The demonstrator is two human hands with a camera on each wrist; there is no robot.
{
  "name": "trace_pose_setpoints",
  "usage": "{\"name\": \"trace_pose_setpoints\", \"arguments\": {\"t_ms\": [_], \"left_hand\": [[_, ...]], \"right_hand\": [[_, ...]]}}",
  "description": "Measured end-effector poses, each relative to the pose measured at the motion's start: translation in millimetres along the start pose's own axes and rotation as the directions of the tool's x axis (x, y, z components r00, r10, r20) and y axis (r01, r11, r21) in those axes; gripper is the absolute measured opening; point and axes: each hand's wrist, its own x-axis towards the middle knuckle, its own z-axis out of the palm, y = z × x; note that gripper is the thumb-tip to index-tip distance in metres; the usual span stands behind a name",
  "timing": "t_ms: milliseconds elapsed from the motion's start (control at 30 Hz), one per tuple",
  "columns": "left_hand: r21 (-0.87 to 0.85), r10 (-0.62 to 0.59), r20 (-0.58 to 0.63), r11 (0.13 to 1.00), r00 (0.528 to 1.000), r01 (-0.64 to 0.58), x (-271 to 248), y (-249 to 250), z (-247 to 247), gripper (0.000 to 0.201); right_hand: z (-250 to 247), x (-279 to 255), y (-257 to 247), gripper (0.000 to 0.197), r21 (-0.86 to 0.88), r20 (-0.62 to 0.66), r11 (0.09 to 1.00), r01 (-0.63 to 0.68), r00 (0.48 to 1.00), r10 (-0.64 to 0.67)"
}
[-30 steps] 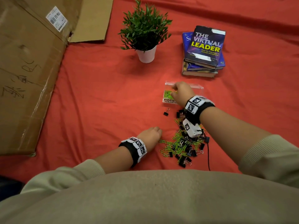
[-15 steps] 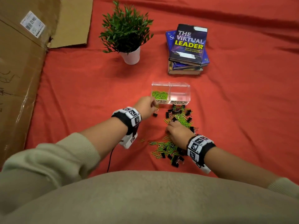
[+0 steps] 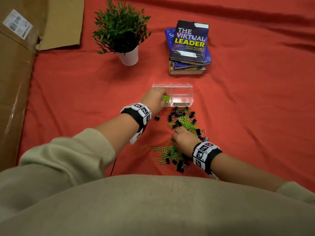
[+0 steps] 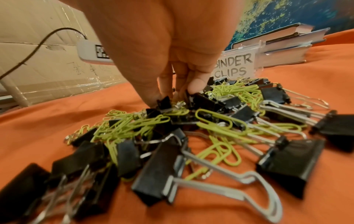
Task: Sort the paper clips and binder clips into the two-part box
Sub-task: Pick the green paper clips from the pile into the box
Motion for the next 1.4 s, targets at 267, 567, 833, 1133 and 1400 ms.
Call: {"name": "trace_pose_setpoints", "arguments": {"t_ms": [267, 567, 833, 1133, 1400], "left_hand": [[0.033, -0.165, 0.211, 0.986, 0.963, 0.162, -112.4, -32.5, 38.2, 0.012], [0.141, -0.203, 0.225, 0.975, 0.953, 0.174, -142.9, -47.4, 70.9, 0.015], [-0.086, -0.198, 0.149, 0.973, 0.969, 0.213, -139.0, -37.1, 63.2, 0.013], [0.044, -0.128, 0.240, 0.992, 0.962, 0.121, -135.7, -9.0, 82.7, 0.021], [0.219, -0.120, 0.259, 0.974, 0.958, 0.063, -140.4, -10.2, 91.8, 0.031]], "right_hand": [[-10.2, 3.8, 1.7, 0.022, 0.112, 0.016, 0.993, -0.043, 0.999, 0.041], [-40.4, 6.8, 13.5, 0.006, 0.713, 0.038, 0.655, -0.252, 0.946, 0.323], [-48.6, 1.9, 15.9, 0.025, 0.948, 0.300, -0.002, -0.319, 0.890, 0.344], [-26.3, 6.7, 0.7, 0.015, 0.427, 0.151, 0.819, -0.382, 0.924, 0.352], [-6.1, 7.0, -18.2, 0.031, 0.112, 0.090, 0.952, -0.283, 0.957, 0.274]]}}
